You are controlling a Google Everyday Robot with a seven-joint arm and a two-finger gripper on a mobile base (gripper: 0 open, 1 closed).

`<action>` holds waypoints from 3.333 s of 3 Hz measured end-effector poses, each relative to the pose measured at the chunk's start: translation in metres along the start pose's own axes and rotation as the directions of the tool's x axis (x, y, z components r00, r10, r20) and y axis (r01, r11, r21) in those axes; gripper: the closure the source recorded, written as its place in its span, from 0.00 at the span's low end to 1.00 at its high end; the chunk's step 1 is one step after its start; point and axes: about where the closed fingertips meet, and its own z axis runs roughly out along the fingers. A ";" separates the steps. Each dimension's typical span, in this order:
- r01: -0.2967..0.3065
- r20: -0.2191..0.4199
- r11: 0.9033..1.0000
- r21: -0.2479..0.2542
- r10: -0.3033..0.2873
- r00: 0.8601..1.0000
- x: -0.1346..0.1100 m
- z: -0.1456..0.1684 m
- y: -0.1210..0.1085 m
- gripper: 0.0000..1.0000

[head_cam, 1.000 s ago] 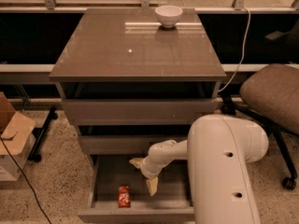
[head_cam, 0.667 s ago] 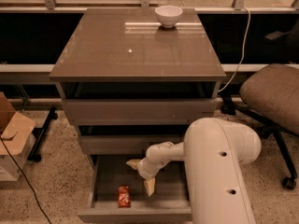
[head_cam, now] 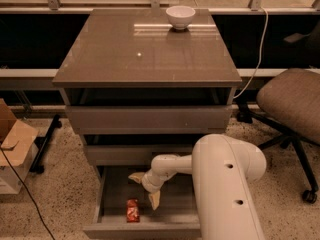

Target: Pick coke can from bottom drawer and place on counter

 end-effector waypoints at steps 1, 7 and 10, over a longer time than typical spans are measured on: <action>0.032 0.033 0.999 -0.013 -0.032 0.999 -0.001 0.017 -0.005 0.00; 0.064 0.174 0.991 -0.116 -0.044 0.984 -0.013 0.089 0.006 0.00; 0.017 0.239 0.986 -0.165 0.024 0.971 -0.015 0.122 0.027 0.00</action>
Offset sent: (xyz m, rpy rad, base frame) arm -0.0004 0.0227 -0.0367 0.0345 0.0630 0.0871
